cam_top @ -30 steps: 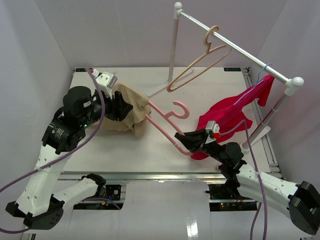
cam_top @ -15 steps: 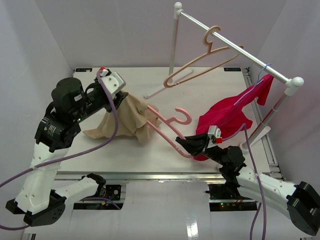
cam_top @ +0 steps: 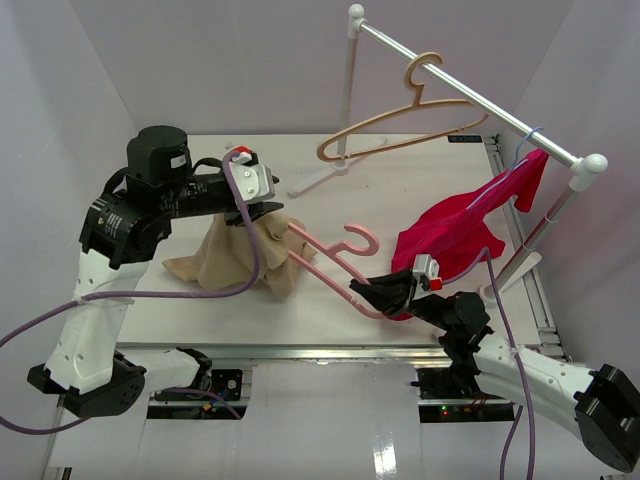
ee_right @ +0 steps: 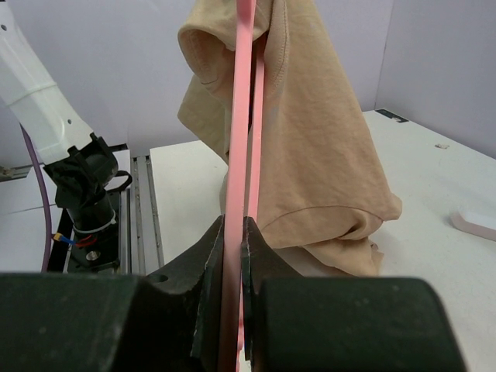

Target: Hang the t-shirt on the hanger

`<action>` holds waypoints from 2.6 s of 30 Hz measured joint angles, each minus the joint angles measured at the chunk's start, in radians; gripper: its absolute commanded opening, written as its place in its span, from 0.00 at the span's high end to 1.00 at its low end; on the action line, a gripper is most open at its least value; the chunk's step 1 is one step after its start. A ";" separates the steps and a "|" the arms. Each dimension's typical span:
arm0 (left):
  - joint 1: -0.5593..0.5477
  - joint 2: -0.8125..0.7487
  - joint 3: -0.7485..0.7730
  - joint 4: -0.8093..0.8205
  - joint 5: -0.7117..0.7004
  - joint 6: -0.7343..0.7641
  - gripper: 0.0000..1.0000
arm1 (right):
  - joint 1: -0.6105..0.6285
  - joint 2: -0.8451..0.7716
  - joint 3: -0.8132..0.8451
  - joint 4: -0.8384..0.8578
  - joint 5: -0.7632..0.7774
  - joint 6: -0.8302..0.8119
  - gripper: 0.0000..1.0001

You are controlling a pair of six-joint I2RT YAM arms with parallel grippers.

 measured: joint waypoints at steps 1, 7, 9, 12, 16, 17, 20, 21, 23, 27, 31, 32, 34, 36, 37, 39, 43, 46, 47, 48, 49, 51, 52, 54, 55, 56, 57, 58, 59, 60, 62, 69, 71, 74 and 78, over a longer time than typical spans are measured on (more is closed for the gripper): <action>0.000 -0.003 0.013 -0.010 0.010 0.006 0.46 | 0.000 0.000 0.000 -0.005 -0.001 -0.001 0.92; -0.006 -0.030 -0.003 -0.050 0.037 0.011 0.47 | 0.000 0.001 0.000 -0.043 -0.007 -0.014 0.92; -0.007 -0.045 -0.055 -0.064 0.029 0.003 0.45 | 0.000 0.002 0.000 -0.054 -0.012 -0.016 0.92; -0.008 -0.048 -0.112 -0.079 -0.028 -0.002 0.42 | 0.000 0.009 0.004 -0.077 -0.024 -0.017 0.92; -0.023 -0.034 -0.135 -0.098 -0.130 0.007 0.41 | 0.000 0.025 0.015 -0.106 -0.030 -0.021 0.92; -0.032 -0.030 -0.135 -0.102 -0.153 0.011 0.42 | 0.000 0.030 0.018 -0.109 -0.030 -0.024 0.92; -0.058 -0.022 -0.150 -0.107 -0.206 0.017 0.42 | 0.000 0.034 0.019 -0.114 -0.029 -0.034 0.92; -0.067 -0.021 -0.164 -0.108 -0.224 0.019 0.42 | 0.000 0.033 0.019 -0.115 -0.028 -0.037 0.92; -0.089 -0.015 -0.195 -0.124 -0.262 0.020 0.42 | 0.000 0.027 0.019 -0.121 -0.024 -0.042 0.92; -0.133 0.018 -0.206 -0.169 -0.326 0.012 0.42 | 0.000 0.009 0.019 -0.146 -0.022 -0.047 0.92; -0.158 0.022 -0.204 -0.194 -0.376 0.004 0.49 | 0.000 0.000 0.019 -0.162 -0.027 -0.058 0.92; -0.162 0.021 -0.204 -0.198 -0.386 0.004 0.68 | 0.000 -0.002 0.019 -0.164 -0.028 -0.061 0.92; -0.165 0.022 -0.205 -0.213 -0.391 0.012 0.91 | -0.001 -0.002 0.019 -0.170 -0.030 -0.071 0.92; -0.170 0.026 -0.205 -0.250 -0.378 0.027 1.00 | -0.007 0.001 0.019 -0.185 -0.020 -0.086 0.92; -0.173 0.029 -0.205 -0.277 -0.362 0.036 1.00 | -0.012 0.004 0.019 -0.194 -0.013 -0.095 0.92; -0.175 0.037 -0.196 -0.328 -0.319 0.050 1.00 | -0.016 0.010 0.019 -0.206 -0.009 -0.112 0.92; -0.159 0.054 -0.125 -0.358 -0.215 0.059 0.97 | -0.018 0.000 0.024 -0.205 -0.009 -0.144 0.92; -0.155 0.024 -0.110 -0.317 -0.135 0.039 0.91 | -0.019 -0.015 0.035 -0.209 -0.006 -0.160 0.92; -0.154 0.007 -0.113 -0.296 -0.108 0.030 0.90 | -0.020 -0.018 0.043 -0.213 -0.008 -0.165 0.92; -0.154 -0.011 -0.118 -0.274 -0.083 0.021 0.88 | -0.020 -0.021 0.052 -0.219 -0.010 -0.171 0.92; -0.154 -0.029 -0.126 -0.247 -0.058 0.012 0.87 | -0.020 -0.023 0.063 -0.225 -0.013 -0.176 0.92; -0.154 -0.062 -0.150 -0.209 -0.037 0.001 0.85 | -0.020 -0.024 0.084 -0.238 -0.018 -0.186 0.92; -0.153 -0.076 -0.164 -0.198 -0.035 -0.003 0.84 | -0.020 -0.024 0.091 -0.245 -0.020 -0.193 0.92; -0.152 -0.093 -0.192 -0.179 -0.034 -0.010 0.83 | -0.020 -0.023 0.100 -0.262 -0.022 -0.202 0.92; -0.151 -0.096 -0.210 -0.168 -0.033 -0.014 0.82 | -0.021 -0.019 0.101 -0.268 -0.022 -0.204 0.92; -0.150 -0.093 -0.230 -0.157 -0.034 -0.017 0.81 | -0.022 -0.012 0.102 -0.278 -0.021 -0.205 0.92; -0.149 -0.090 -0.250 -0.146 -0.034 -0.020 0.79 | -0.023 -0.004 0.103 -0.289 -0.021 -0.206 0.92; -0.149 -0.082 -0.273 -0.134 -0.032 -0.023 0.79 | -0.023 0.003 0.105 -0.302 -0.022 -0.206 0.92; -0.149 -0.071 -0.294 -0.124 -0.027 -0.026 0.77 | -0.021 0.010 0.111 -0.315 -0.027 -0.206 0.92; -0.149 -0.059 -0.320 -0.108 -0.019 -0.030 0.76 | -0.019 0.016 0.120 -0.326 -0.032 -0.207 0.92; -0.152 -0.032 -0.365 -0.075 -0.001 -0.037 0.74 | -0.014 0.027 0.140 -0.341 -0.044 -0.207 0.92; -0.163 0.011 -0.423 -0.040 0.041 -0.048 1.00 | -0.006 0.040 0.172 -0.375 -0.055 -0.228 0.92; -0.164 0.001 -0.428 -0.042 0.053 -0.043 1.00 | -0.006 0.040 0.175 -0.375 -0.057 -0.233 0.92; -0.164 -0.024 -0.463 -0.021 0.064 -0.037 1.00 | -0.006 0.038 0.176 -0.383 -0.065 -0.244 0.92; -0.164 -0.076 -0.547 0.055 0.058 -0.073 1.00 | -0.005 0.035 0.181 -0.418 -0.070 -0.253 0.92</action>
